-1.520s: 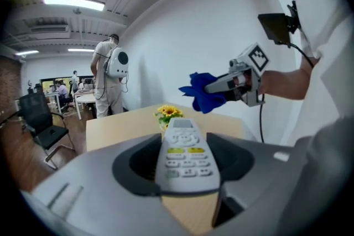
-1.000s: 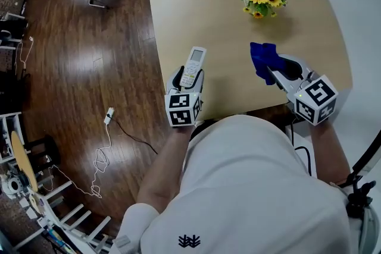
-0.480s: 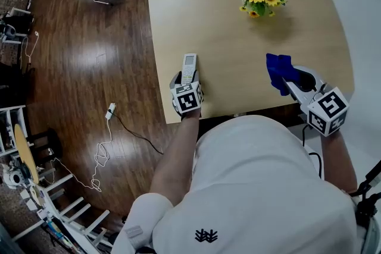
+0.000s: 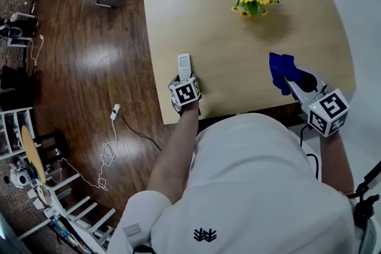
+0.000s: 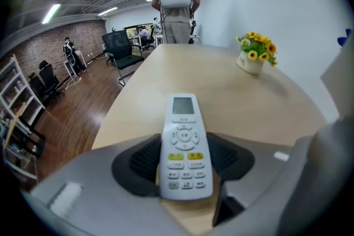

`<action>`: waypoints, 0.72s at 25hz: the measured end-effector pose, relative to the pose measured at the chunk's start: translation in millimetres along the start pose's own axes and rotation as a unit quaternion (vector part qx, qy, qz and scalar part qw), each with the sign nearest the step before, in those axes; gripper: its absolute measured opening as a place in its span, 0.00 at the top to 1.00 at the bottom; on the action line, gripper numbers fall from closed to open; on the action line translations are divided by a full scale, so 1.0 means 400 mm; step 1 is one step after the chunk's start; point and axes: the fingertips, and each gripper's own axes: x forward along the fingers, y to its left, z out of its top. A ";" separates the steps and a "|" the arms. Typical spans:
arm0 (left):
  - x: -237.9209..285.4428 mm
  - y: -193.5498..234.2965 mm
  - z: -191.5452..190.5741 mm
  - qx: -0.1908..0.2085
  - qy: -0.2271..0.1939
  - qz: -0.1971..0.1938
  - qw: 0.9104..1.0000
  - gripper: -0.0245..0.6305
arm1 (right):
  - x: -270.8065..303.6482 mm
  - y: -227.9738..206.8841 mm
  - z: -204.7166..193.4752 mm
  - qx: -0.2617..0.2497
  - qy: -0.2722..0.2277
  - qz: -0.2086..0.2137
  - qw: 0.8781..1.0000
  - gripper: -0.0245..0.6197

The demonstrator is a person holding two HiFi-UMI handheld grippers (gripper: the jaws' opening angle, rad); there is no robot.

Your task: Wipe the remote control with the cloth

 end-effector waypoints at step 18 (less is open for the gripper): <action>-0.205 0.008 -0.062 0.094 0.012 -0.056 0.994 0.48 | 0.074 0.045 -0.102 0.059 -0.009 0.038 0.997 0.83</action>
